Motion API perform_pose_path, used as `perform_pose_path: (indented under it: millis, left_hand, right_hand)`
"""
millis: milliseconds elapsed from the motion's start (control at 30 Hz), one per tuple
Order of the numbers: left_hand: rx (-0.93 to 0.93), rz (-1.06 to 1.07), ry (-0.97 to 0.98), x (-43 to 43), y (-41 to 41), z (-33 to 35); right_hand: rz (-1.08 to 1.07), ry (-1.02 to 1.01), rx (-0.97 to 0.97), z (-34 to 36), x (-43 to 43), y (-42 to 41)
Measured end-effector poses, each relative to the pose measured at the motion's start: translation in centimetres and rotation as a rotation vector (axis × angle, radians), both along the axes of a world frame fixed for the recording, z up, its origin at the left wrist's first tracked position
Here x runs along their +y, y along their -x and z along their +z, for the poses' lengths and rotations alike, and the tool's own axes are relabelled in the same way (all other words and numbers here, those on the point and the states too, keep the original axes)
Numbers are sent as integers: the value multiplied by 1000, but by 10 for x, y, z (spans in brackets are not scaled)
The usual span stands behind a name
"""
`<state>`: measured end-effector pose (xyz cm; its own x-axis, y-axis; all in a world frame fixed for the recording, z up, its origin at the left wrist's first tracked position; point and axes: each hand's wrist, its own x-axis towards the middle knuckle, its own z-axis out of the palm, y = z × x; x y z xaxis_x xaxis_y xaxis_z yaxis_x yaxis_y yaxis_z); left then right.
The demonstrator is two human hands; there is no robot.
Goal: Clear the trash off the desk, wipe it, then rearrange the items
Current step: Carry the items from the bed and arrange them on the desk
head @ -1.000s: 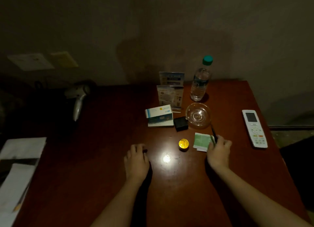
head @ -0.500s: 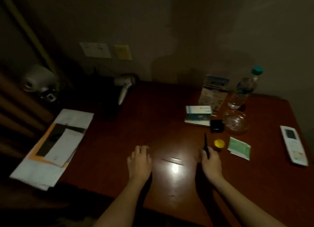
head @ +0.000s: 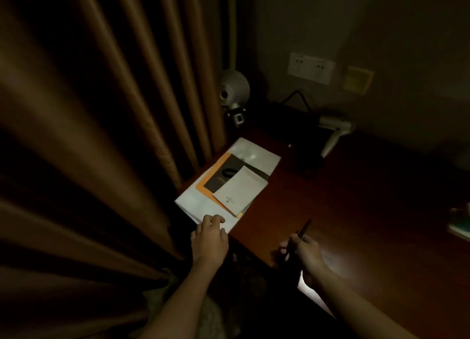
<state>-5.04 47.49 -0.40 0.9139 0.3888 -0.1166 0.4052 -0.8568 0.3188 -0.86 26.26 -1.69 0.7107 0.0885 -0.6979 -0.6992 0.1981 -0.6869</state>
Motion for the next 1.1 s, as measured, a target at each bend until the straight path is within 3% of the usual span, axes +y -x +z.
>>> perform_pose_path:
  millis: [133,267,600,833,1100]
  left_hand:
    - [-3,53,25,36,-5,-9]
    - [19,42,-3,59,-28,-17]
    - [14,6,30,105,-91,-27]
    - [79,-142,42,137,-119,-31]
    - [92,-489,23,153,-152,-13]
  right_hand:
    - [140,99,-42,-2,51,-22]
    - [149,133,-10,-10,86,-60]
    - [245,435,-83,-30,152,-130]
    - [212,531,-108,-22,163,-114]
    - [94,697,-135,8,157,-74]
